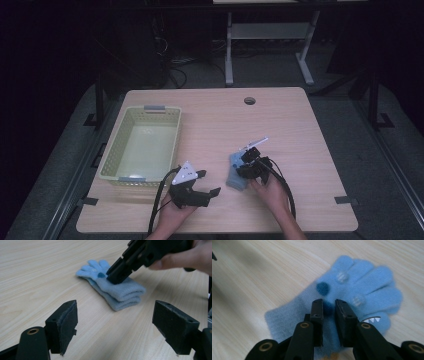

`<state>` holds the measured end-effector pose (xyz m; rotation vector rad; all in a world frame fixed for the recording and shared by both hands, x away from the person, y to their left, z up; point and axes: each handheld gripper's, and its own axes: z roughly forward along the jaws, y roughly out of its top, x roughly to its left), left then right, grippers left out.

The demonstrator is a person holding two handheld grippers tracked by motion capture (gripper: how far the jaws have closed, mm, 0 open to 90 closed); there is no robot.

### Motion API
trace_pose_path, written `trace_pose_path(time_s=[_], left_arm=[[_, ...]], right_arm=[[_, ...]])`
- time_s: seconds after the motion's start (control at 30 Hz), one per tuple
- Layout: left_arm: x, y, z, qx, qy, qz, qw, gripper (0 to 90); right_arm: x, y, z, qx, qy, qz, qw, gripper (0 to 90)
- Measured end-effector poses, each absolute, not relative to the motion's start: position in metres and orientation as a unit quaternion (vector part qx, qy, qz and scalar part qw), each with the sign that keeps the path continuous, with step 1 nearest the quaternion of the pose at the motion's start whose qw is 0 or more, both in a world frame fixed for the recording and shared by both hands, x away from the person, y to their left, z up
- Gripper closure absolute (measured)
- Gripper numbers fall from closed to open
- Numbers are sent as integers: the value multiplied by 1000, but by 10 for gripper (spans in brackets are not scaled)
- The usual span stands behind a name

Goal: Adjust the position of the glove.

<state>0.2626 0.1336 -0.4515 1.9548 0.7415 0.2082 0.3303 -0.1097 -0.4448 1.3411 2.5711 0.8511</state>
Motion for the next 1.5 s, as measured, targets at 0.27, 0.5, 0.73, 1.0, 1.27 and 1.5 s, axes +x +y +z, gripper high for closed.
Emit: trace_pose_path(time_s=[0.27,0.5,0.73,1.0,1.27,1.5], left_arm=[[266,134,-448,787,328,44,521,231],[275,127,-444,777,354,7,520,267],[295,111,-447,770,394,-14,501,284],[319,92,-449,769,430,-56,470,313],[332,91,-463,750,466,-120,455,375],[332,89,-465,751,471,-134,443,411]], right_arm=[[323,-127,-436,457,830,315,52,644],[313,-156,-432,490,795,357,24,551],[314,-173,-441,525,756,392,-21,507],[316,-182,-452,539,732,411,-67,508],[315,-185,-463,547,719,414,-115,522],[314,-183,-467,549,710,418,-138,510]])
